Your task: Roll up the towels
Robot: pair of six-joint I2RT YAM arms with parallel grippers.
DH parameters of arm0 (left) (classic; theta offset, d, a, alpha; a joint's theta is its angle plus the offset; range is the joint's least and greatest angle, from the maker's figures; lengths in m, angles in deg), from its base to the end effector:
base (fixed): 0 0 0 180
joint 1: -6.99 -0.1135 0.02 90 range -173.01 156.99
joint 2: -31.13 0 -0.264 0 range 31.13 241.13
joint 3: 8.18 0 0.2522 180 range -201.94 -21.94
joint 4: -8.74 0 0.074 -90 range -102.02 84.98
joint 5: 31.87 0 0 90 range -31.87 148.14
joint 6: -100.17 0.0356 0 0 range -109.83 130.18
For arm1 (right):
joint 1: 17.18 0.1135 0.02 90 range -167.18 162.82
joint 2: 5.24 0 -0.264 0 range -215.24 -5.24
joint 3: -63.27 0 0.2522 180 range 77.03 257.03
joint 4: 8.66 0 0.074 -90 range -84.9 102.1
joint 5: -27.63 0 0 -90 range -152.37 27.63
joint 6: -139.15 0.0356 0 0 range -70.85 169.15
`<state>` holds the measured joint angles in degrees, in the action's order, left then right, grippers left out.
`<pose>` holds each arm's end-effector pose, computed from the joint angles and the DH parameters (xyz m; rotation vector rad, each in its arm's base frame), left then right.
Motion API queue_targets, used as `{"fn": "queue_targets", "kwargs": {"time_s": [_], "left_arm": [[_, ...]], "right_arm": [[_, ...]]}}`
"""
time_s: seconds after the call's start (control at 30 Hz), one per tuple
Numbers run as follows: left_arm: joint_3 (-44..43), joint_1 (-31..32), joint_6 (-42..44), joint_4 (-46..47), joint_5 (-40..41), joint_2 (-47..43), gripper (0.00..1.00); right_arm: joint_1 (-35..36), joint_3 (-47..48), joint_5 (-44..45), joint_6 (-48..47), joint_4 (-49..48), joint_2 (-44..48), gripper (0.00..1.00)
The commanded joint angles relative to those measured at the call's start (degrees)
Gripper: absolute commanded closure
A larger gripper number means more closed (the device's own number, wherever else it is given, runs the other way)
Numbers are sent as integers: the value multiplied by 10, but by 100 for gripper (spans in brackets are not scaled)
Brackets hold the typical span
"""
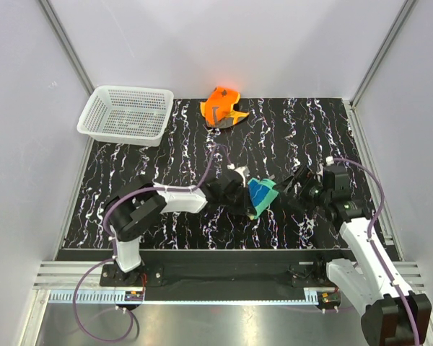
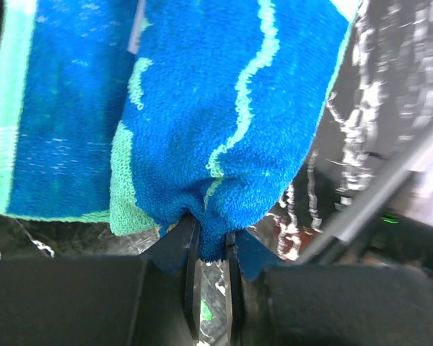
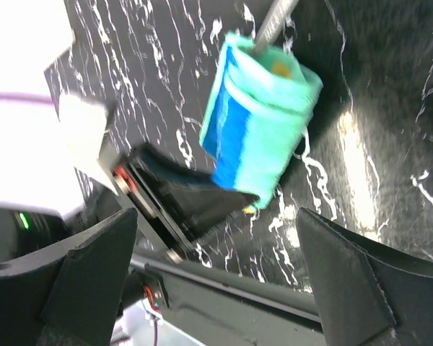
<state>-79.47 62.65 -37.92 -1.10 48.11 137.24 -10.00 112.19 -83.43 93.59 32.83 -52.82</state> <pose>0.2080 -0.3155 0.1465 0.2673 2.5945 -0.9975 0.1730 0.0347 0.2452 0.5621 2.3070 0.8745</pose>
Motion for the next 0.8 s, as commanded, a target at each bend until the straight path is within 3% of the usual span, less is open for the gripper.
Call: {"fn": "queue_targets", "kwargs": {"time_s": [0.0, 0.27, 0.47, 0.77], "left_arm": [[42, -36, -92, 123, -147, -4, 100], [84, -80, -216, 240, -246, 14, 100], [103, -103, -297, 324, -283, 49, 100], [153, -125, -430, 543, -316, 126, 100]], "right_arm": [[-1, -24, -44, 20, -47, 14, 3], [-1, -57, -45, 26, -89, -17, 4], [-1, -98, -46, 38, -192, -62, 7], [-1, -125, -52, 35, -338, -170, 9]]}}
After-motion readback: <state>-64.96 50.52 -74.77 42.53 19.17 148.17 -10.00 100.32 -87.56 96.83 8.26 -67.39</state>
